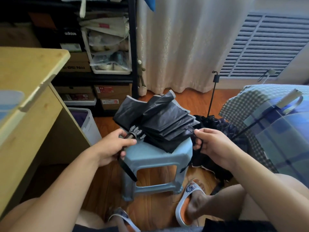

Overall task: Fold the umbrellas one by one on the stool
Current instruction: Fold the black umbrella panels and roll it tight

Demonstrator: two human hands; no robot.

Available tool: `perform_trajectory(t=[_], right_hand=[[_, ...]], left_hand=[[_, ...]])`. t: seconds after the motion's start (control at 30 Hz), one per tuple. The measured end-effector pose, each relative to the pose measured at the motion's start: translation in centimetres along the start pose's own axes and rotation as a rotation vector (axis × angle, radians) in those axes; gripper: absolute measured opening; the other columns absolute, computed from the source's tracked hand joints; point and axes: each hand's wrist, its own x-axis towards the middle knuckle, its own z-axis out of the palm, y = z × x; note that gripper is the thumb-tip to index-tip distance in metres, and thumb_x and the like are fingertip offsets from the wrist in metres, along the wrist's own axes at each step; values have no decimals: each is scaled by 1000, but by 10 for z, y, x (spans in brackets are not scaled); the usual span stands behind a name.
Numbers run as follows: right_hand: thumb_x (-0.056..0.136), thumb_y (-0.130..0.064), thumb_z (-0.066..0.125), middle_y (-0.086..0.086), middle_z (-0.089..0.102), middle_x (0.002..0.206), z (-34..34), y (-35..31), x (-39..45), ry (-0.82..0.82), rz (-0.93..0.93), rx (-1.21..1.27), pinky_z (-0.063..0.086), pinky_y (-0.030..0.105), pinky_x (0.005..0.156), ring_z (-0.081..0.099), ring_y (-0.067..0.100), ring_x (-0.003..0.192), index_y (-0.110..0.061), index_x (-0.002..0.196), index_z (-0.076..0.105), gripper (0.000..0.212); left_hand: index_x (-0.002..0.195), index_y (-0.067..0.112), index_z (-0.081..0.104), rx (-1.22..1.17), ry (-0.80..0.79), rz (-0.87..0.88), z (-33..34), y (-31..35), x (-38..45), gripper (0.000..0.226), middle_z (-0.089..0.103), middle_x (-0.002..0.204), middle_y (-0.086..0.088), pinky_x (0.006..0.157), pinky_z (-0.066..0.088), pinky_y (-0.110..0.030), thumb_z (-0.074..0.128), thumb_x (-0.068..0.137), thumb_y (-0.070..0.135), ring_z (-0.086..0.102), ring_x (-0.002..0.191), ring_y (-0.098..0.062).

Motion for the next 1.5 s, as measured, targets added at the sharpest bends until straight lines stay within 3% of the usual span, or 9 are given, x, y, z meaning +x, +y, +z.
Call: perform_trajectory(t=[0.2,0.47,0.57,0.73,0.93,1.03,1.13,1.37,1.5], right_hand=[[106,-14,54,4,54,66,-12,-2,4,-16,66,-90,49,30,66,54,17,61,-9,84,61,24],[104,-17,59,4,53,67,-14,-9,15,11,59,-128,51,27,64,53,18,64,-9,90,61,17],[105,-16,58,5,53,68,-15,-14,17,3,51,-152,51,22,55,53,20,67,-8,90,62,17],[104,-19,58,4,54,69,-27,-10,19,-47,95,-83,50,26,62,54,19,67,-13,81,64,25],[103,-21,60,6,54,71,-34,7,19,-41,103,-73,48,30,69,54,19,67,-12,86,62,20],[104,-24,59,5,51,68,-33,5,18,-26,83,-75,47,28,65,52,18,64,-13,81,60,25],[105,-23,58,5,51,66,-32,3,15,-65,97,-51,48,33,71,52,18,61,-12,83,61,25],[103,-23,62,11,63,73,-22,24,12,-58,196,-269,55,40,73,61,22,66,-5,93,66,21],[104,-23,60,17,76,87,-16,32,13,-82,262,-333,60,44,86,72,26,76,1,109,67,25]], left_hand=[[104,-1,67,11,48,-41,3,-5,-3,29,71,77,-15,61,48,-34,71,96,27,68,67,-26],[106,10,52,-442,-145,-329,27,1,-17,24,61,77,-12,53,49,-30,47,106,33,56,60,-22],[110,11,51,-546,-230,-342,28,-4,-21,22,63,83,-15,61,47,-35,46,106,32,57,66,-24],[113,1,60,-559,-225,-292,30,-10,-20,33,65,85,-12,45,46,-27,47,106,30,56,65,-20],[106,15,53,111,158,76,42,-18,-17,41,67,85,-7,62,49,-35,82,85,34,59,60,-17],[89,25,51,650,387,284,27,-18,-15,33,65,86,2,69,51,-38,78,85,43,62,77,-21],[97,28,60,968,532,414,17,-17,-14,23,64,94,3,70,48,-36,66,93,50,62,89,-25],[123,14,60,1254,725,511,23,-31,0,37,58,113,-8,81,49,-42,62,94,38,56,104,-29],[124,16,62,1240,689,927,42,-28,-3,41,54,115,-9,88,47,-43,74,86,24,52,108,-29]])
